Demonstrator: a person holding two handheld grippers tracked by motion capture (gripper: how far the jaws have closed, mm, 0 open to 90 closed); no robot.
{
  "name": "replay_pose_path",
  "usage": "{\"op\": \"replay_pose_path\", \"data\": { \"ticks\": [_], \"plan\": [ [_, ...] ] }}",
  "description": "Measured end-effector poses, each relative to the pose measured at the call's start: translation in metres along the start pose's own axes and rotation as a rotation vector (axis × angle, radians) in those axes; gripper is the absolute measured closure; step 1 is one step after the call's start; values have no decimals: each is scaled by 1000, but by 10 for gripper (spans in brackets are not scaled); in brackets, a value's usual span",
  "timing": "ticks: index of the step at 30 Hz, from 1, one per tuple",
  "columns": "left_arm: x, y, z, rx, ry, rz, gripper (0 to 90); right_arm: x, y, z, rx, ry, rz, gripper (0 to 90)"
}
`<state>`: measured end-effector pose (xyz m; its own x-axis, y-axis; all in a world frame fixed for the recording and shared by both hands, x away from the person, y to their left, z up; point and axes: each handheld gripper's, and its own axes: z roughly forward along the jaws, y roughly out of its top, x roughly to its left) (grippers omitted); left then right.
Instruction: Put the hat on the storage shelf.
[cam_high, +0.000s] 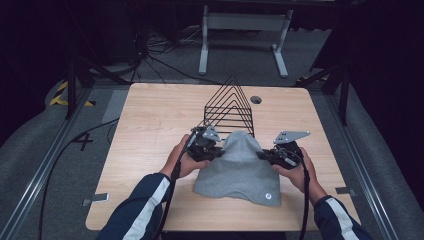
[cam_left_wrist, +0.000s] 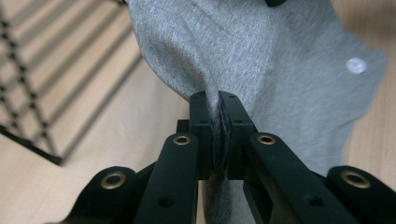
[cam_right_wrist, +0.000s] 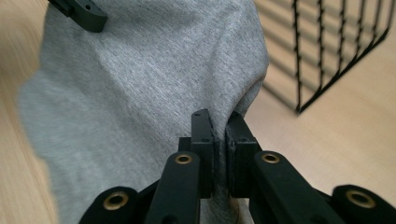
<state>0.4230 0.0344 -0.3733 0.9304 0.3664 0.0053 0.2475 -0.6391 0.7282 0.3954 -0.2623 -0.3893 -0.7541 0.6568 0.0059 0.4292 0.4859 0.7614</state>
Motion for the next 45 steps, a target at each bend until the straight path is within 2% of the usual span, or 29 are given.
{"op": "replay_pose_path", "data": {
  "ticks": [2, 3, 4, 5, 7, 8, 10, 11, 13, 15, 16, 18, 22, 26, 28, 32, 35, 39, 42, 45],
  "plan": [
    [1, 10, -13, -15, 18, 25, 854, 1, 13, -9, -31, -12, -23, 847],
    [1, 10, -13, -15, 18, 25, 855, 1, 19, -14, -44, -17, -35, 847],
    [2, 20, -24, -22, 33, 50, 856, 0, 26, -19, -58, -20, -41, 847],
    [3, 24, -29, -31, 45, 58, 856, 0, 33, -23, -72, -28, -51, 847],
    [5, 28, -33, -42, 51, 64, 857, 0, 40, -28, -82, -35, -62, 848],
    [9, 36, -42, -54, 53, 70, 858, 0, 54, -36, -104, -48, -78, 847],
    [13, 43, -51, -71, 64, 72, 858, 1, 65, -43, -118, -58, -94, 848],
    [13, 43, -51, -71, 64, 72, 858, 1, 65, -43, -118, -58, -94, 848],
    [19, 54, -62, -78, 80, 92, 858, 0, 83, -51, -139, -73, -120, 848],
    [24, 61, -70, -88, 91, 97, 858, -2, 94, -55, -155, -79, -133, 848],
    [24, 61, -70, -88, 91, 97, 858, -2, 94, -55, -155, -79, -133, 848],
    [31, 71, -79, -102, 112, 93, 858, -3, 105, -59, -163, -87, -148, 849],
    [46, 88, -94, -118, 128, 92, 858, -8, 132, -69, -199, -92, -168, 848],
    [54, 106, -106, -140, 156, 97, 859, -12, 154, -78, -211, -116, -185, 849],
    [56, 110, -110, -150, 164, 103, 859, -14, 161, -80, -215, -127, -202, 849],
    [64, 126, -120, -157, 189, 110, 859, -24, 184, -87, -240, -145, -202, 849],
    [71, 135, -124, -163, 202, 113, 859, -30, 195, -87, -254, -151, -196, 849],
    [80, 141, -127, -183, 215, 98, 859, -37, 205, -87, -265, -157, -177, 849],
    [88, 144, -127, -193, 230, 102, 859, -42, 214, -86, -266, -171, -180, 849],
    [94, 145, -125, -210, 250, 85, 859, -47, 219, -81, -267, -174, -171, 849]
  ]
}}
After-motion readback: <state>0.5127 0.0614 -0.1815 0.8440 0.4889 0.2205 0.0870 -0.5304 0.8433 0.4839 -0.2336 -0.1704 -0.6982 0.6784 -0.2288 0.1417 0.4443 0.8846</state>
